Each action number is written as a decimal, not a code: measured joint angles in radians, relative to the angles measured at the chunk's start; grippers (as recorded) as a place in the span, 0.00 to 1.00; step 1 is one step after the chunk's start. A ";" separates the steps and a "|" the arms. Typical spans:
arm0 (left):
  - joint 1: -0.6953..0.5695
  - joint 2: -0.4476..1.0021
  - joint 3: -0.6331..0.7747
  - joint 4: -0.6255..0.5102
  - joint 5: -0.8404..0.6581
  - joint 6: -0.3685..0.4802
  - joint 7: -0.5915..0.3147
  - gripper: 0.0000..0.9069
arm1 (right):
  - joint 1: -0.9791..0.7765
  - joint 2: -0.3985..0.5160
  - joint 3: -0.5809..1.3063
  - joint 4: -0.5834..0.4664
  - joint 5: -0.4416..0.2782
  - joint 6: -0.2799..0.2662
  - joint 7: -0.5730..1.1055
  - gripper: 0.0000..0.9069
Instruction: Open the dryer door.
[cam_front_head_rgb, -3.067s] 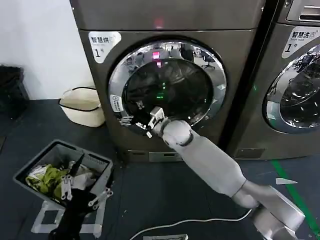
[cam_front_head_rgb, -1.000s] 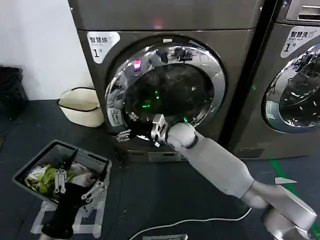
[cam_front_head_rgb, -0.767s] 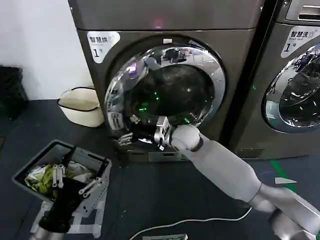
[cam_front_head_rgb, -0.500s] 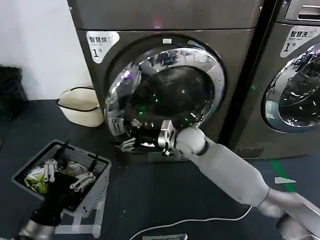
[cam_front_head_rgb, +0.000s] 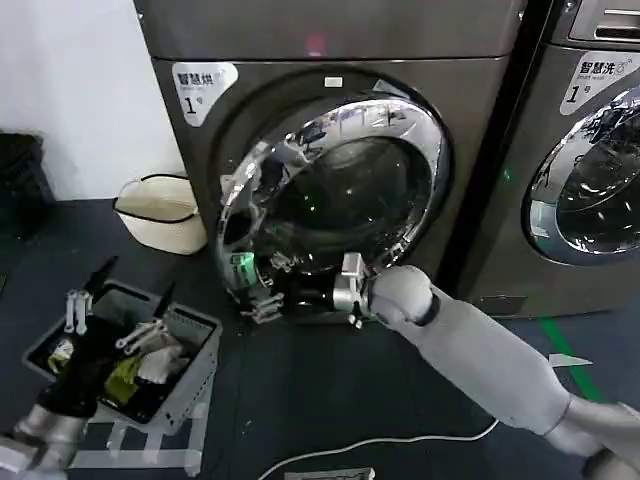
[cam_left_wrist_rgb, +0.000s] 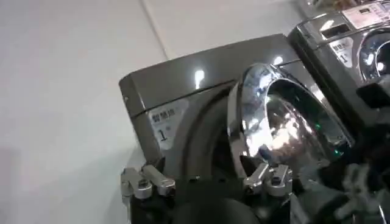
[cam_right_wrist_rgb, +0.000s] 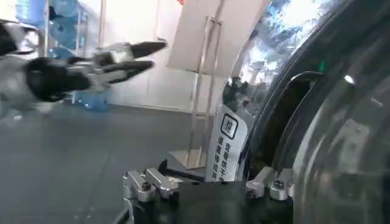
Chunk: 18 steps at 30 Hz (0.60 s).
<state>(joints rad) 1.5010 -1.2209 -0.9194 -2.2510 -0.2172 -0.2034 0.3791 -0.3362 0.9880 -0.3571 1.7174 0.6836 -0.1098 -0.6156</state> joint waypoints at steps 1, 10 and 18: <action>-0.010 0.008 0.005 0.005 -0.001 0.004 0.001 1.00 | -0.004 -0.006 0.004 0.008 0.005 0.001 -0.004 1.00; -0.089 0.079 0.080 0.045 -0.011 0.025 0.020 1.00 | -0.051 -0.079 0.053 0.084 0.025 0.006 -0.067 1.00; -0.159 0.140 0.188 0.083 0.008 0.024 0.039 1.00 | -0.115 -0.152 0.122 0.161 0.039 0.018 -0.130 1.00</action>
<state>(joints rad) 1.3419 -1.0806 -0.7319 -2.1677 -0.2097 -0.1798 0.4184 -0.4509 0.8358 -0.2351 1.8782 0.7228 -0.0920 -0.7454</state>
